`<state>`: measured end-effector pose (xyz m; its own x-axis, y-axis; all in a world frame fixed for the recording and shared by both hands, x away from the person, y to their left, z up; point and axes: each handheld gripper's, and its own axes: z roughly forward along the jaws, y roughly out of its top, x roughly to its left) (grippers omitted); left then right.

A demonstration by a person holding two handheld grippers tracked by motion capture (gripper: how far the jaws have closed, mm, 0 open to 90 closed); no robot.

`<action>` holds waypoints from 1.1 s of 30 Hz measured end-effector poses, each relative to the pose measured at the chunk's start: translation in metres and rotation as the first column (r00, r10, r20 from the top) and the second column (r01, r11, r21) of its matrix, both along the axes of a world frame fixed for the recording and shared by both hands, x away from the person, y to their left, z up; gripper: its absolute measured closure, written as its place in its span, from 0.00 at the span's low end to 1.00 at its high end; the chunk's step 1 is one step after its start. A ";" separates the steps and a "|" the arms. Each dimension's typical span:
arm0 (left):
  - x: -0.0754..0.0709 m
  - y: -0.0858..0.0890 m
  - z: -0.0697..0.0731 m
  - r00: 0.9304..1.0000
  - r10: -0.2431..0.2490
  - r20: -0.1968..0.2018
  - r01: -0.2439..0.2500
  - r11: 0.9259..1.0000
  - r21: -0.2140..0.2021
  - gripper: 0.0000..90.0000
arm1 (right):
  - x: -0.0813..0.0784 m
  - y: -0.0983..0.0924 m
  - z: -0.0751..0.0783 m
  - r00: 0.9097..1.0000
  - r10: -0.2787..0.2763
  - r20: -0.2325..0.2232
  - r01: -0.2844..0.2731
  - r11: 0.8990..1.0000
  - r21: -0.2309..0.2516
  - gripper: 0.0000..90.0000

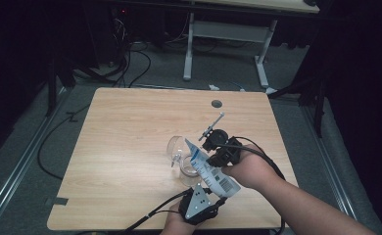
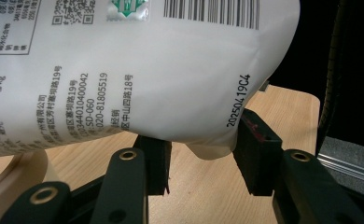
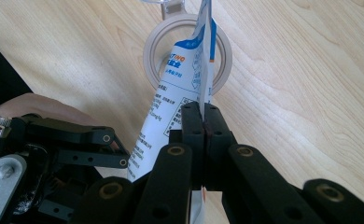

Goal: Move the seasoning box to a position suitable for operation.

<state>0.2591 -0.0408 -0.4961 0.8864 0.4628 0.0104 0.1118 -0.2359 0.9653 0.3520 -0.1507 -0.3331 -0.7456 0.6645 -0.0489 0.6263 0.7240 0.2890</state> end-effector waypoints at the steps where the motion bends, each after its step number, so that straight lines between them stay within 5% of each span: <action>1: 0.000 0.000 0.000 1.000 -0.001 0.000 0.001 1.000 0.000 0.66 | 0.000 0.000 0.000 1.000 0.000 0.000 0.000 1.000 0.000 1.00; 33: 0.003 -0.001 0.004 1.000 -0.005 -0.002 0.005 1.000 -0.007 0.66 | 0.002 0.002 0.003 1.000 0.004 0.003 -0.004 1.000 -0.001 1.00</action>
